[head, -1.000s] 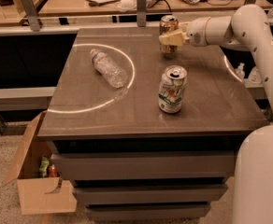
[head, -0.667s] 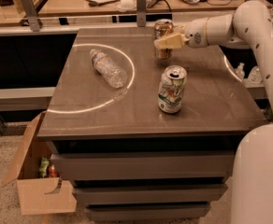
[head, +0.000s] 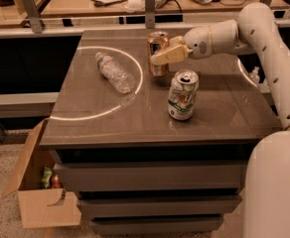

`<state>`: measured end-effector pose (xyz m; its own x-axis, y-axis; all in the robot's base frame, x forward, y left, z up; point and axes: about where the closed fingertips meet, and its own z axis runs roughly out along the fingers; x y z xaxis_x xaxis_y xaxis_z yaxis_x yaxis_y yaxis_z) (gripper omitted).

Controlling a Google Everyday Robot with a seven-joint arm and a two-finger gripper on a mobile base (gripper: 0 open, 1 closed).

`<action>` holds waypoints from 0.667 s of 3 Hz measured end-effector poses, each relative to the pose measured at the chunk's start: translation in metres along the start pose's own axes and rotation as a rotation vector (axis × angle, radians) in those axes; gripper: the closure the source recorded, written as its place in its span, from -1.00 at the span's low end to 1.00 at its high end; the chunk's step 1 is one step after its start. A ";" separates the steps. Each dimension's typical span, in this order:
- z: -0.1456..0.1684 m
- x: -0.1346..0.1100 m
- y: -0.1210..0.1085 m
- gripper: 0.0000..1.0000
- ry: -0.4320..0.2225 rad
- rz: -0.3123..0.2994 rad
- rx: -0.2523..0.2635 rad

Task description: Move orange can near water bottle

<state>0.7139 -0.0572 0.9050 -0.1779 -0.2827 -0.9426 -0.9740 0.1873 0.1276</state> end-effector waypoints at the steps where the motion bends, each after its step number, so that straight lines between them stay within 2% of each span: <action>1: 0.017 -0.011 0.025 1.00 -0.021 -0.093 -0.073; 2: 0.024 -0.010 0.033 1.00 -0.027 -0.139 -0.080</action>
Offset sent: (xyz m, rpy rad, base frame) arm -0.0412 0.0344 0.0043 0.0206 -0.1717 0.1302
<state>0.6866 -0.0257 0.9114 -0.0377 -0.2748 -0.9608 -0.9972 0.0719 0.0185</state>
